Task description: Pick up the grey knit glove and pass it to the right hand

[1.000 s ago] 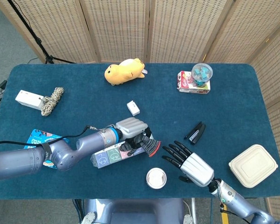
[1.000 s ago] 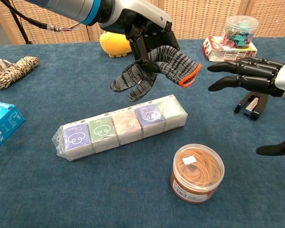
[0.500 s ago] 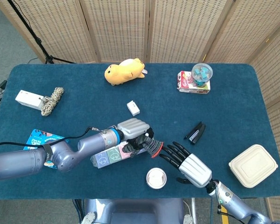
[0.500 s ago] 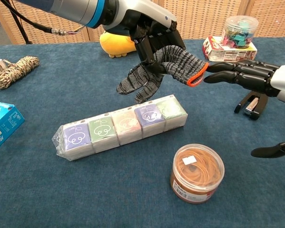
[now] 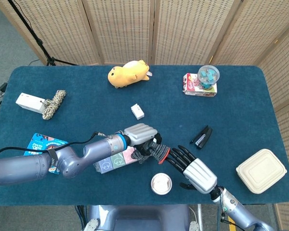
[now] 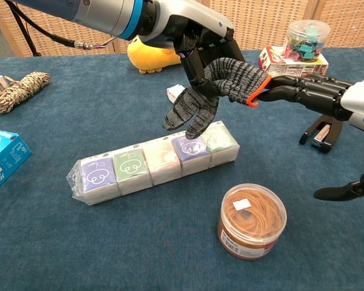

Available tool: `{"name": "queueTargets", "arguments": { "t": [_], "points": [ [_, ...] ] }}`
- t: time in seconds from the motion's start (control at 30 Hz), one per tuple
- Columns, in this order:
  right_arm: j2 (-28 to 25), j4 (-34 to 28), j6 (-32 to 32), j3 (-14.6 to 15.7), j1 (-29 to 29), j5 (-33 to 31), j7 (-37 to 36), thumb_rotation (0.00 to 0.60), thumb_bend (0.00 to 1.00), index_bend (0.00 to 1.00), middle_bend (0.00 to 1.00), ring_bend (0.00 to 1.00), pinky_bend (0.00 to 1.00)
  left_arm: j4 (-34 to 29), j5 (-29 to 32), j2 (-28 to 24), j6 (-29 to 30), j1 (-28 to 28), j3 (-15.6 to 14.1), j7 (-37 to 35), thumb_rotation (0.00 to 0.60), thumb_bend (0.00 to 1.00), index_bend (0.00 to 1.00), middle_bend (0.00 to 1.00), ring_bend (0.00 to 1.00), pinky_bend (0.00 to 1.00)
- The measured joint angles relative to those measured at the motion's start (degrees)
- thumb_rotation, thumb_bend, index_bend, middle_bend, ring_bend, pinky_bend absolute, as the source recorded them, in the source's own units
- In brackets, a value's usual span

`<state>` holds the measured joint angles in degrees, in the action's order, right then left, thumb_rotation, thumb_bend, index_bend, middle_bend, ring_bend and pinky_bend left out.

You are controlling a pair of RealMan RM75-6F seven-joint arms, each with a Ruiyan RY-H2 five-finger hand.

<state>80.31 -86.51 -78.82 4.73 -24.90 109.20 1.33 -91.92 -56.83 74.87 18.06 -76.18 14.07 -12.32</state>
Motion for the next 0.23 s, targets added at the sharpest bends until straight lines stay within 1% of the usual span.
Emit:
{"name": "queueTargets", "arguments": {
  "t": [0.23],
  "points": [
    [0.71, 0.26, -0.4, -0.07, 0.17, 0.18, 1.25, 0.6, 0.0, 0.05, 0.0, 0.0, 0.0, 0.38, 0.39, 0.11, -0.57, -0.5, 0.04, -0.54, 0.6, 0.41, 0.58, 0.41, 0.41, 0.49]
  ]
}}
